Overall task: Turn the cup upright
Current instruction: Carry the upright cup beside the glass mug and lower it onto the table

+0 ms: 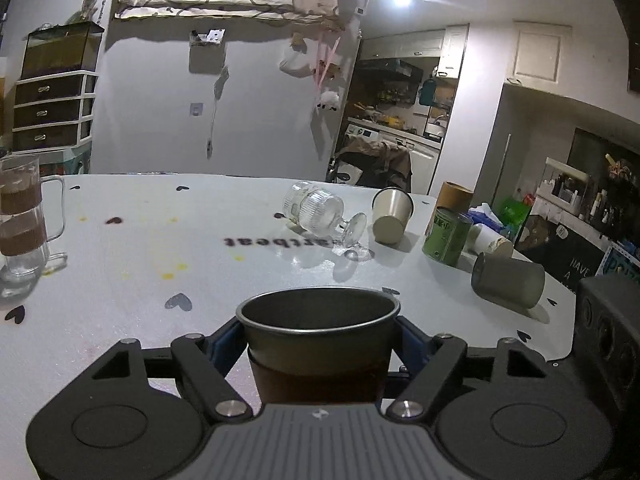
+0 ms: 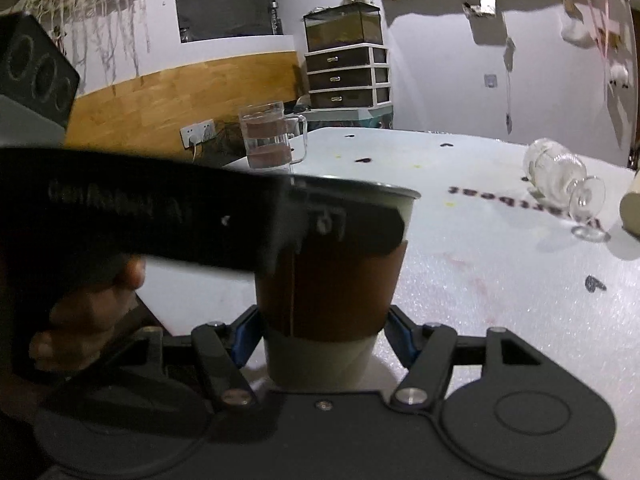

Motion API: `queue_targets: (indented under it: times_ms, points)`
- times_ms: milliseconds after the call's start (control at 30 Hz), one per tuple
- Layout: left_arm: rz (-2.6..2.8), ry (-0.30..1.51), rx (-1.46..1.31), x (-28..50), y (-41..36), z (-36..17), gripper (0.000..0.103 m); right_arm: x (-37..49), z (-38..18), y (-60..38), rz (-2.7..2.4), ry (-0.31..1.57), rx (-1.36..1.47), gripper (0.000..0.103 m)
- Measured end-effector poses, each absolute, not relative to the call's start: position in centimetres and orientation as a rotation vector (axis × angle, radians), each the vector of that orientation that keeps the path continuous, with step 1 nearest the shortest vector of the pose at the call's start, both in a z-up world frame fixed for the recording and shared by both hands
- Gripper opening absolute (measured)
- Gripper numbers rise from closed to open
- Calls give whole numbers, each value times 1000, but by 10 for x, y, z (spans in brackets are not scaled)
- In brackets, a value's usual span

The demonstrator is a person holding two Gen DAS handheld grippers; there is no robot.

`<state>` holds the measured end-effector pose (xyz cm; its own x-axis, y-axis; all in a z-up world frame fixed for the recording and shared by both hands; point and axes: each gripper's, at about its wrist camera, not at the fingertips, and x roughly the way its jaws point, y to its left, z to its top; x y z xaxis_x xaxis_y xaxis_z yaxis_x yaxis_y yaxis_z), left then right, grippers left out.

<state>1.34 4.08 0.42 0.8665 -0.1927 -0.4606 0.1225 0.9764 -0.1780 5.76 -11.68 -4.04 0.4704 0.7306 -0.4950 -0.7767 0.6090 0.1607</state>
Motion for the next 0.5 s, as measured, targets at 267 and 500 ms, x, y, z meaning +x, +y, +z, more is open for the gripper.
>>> queue_targets:
  times_ms: [267,500]
  points:
    - [-57,378,-59,25,57,12,78,58,-41,-124,900,530,-40,83]
    - [205,285,-23,86,105,13,78,58,-39,-136,833,504,-19,84]
